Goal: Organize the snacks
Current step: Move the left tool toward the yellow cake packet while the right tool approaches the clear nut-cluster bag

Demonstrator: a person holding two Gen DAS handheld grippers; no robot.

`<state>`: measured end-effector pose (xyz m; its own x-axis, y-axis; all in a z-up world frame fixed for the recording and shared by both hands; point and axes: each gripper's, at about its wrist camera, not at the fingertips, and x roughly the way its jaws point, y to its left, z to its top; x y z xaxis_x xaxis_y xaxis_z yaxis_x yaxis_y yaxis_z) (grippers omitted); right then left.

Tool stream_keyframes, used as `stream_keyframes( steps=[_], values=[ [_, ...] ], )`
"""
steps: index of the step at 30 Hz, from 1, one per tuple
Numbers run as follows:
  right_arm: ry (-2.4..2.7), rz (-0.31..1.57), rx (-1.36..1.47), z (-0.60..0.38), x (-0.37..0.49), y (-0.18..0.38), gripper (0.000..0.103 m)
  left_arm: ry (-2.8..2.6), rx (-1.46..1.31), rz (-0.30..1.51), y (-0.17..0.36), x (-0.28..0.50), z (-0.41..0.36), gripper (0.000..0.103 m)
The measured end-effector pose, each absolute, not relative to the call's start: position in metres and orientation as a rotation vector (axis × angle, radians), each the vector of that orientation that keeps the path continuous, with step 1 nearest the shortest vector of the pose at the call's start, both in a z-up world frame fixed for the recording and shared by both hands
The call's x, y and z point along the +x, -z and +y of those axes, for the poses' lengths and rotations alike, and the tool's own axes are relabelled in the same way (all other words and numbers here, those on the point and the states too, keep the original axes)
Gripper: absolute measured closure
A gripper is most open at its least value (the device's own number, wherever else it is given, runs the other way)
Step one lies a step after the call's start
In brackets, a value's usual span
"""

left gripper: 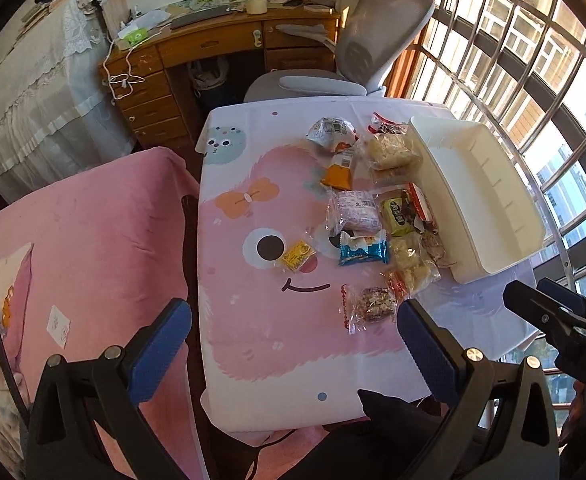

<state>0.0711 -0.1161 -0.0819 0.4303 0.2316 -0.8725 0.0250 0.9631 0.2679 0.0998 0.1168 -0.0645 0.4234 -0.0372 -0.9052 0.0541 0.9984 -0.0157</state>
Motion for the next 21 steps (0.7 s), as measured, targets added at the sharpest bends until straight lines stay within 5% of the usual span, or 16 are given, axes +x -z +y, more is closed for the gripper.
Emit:
stream_keyframes(
  steps=[21],
  values=[
    [0.028,0.969,0.211,-0.053,0.074,0.128,0.018,0.373,0.104,1.141,0.143,0.18,0.146,0.001]
  ],
)
